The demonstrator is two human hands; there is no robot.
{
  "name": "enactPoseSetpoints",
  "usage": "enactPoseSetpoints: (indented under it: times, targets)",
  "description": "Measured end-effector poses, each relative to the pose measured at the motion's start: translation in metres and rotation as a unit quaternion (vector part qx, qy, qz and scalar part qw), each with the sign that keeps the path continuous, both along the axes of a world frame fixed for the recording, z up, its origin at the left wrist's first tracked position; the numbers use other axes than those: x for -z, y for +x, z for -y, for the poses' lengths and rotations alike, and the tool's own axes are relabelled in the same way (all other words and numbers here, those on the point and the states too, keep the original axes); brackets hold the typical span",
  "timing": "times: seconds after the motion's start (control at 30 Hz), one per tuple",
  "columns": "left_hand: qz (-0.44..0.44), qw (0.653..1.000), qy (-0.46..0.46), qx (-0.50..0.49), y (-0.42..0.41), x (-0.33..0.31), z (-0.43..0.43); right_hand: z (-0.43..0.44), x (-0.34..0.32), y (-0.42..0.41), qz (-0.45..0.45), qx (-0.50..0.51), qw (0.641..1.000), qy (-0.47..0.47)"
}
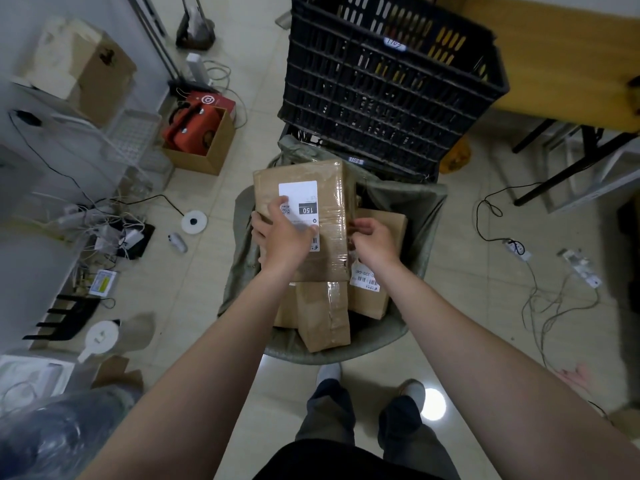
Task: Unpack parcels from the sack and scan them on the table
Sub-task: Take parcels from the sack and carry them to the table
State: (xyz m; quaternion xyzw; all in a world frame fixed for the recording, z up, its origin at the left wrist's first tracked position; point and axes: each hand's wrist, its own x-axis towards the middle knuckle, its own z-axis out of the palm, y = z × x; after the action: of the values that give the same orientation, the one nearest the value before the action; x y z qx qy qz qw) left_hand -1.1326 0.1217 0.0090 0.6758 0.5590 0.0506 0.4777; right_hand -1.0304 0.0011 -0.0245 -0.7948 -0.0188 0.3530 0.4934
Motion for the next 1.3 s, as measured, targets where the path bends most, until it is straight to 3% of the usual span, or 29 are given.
enactPoseSetpoints:
  times: [0.4, 0.53, 0.67, 0.77, 0.87, 0.97, 1.13, 1.3]
  targets:
    - [0.006, 0.999, 0.039, 0.034, 0.007, -0.029, 0.027, 0.033, -0.035, 0.026, 0.035, -0.023, 0.999, -0.024]
    - [0.025, 0.987, 0.115, 0.105, 0.042, -0.057, 0.039, 0.059, -0.059, 0.056, 0.08, -0.02, 0.996, -0.046]
    - [0.015, 0.947, 0.216, 0.236, 0.095, -0.084, 0.065, 0.107, -0.088, 0.103, 0.155, -0.032, 0.982, -0.1]
    - [0.008, 0.922, 0.181, 0.342, 0.147, -0.098, 0.089, 0.154, -0.105, 0.145, 0.195, -0.056, 0.964, -0.173]
    - [-0.037, 0.875, 0.13, 0.464, 0.204, -0.104, 0.116, 0.198, -0.116, 0.192, 0.221, -0.092, 0.936, -0.257]
    - [-0.06, 0.844, 0.104, 0.523, 0.256, -0.104, 0.148, 0.236, -0.12, 0.244, 0.215, -0.109, 0.923, -0.299]
    - [-0.05, 0.829, 0.094, 0.548, 0.352, -0.105, 0.195, 0.288, -0.134, 0.342, 0.224, -0.123, 0.924, -0.285]
    - [-0.021, 0.841, 0.081, 0.534, 0.452, -0.117, 0.239, 0.327, -0.156, 0.438, 0.236, -0.127, 0.927, -0.261]
